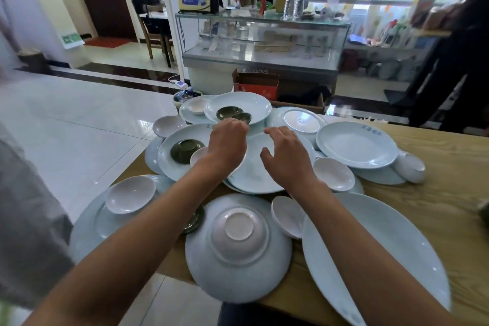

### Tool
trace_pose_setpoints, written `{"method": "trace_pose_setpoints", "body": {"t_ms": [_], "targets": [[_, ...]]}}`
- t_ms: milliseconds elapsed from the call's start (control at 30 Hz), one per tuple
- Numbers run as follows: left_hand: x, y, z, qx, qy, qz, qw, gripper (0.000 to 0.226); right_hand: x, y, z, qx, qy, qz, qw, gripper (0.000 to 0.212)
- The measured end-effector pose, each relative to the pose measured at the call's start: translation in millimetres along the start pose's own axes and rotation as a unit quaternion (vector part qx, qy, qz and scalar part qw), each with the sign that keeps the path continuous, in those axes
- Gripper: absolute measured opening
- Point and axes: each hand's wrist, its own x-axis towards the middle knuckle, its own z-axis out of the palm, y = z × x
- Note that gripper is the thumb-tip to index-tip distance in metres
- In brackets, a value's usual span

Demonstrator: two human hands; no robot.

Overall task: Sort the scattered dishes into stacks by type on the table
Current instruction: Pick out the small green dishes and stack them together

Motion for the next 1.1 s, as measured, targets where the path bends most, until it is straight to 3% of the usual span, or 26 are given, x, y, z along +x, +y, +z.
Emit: {"method": "trace_pose_setpoints", "body": {"t_ms": [200,433,667,1100], "targets": [[-9.0,40.2,-29.1,-0.054,0.052,0.108,0.991,0.024,-7.1,17.9,-33.4,0.023,0.058,0.036,0.997,0.048],[-15.8,104.2,-38.7,-0.071,0.033,0.179,0.981,0.022,-32.3,51.4,-78.6,0.025,0.088,0.062,0.994,0.052],[-29.4,175.2,-33.5,-0.113,0.013,0.262,0.959,0.029,-73.6,102.3,-110.7,0.041,0.125,0.079,0.988,0.022],[-56.0,279.8,5.2,-0.159,-0.043,0.369,0.915,0.042,-162.7,216.8,-181.1,-0.036,0.212,0.268,0.939,0.019]]}}
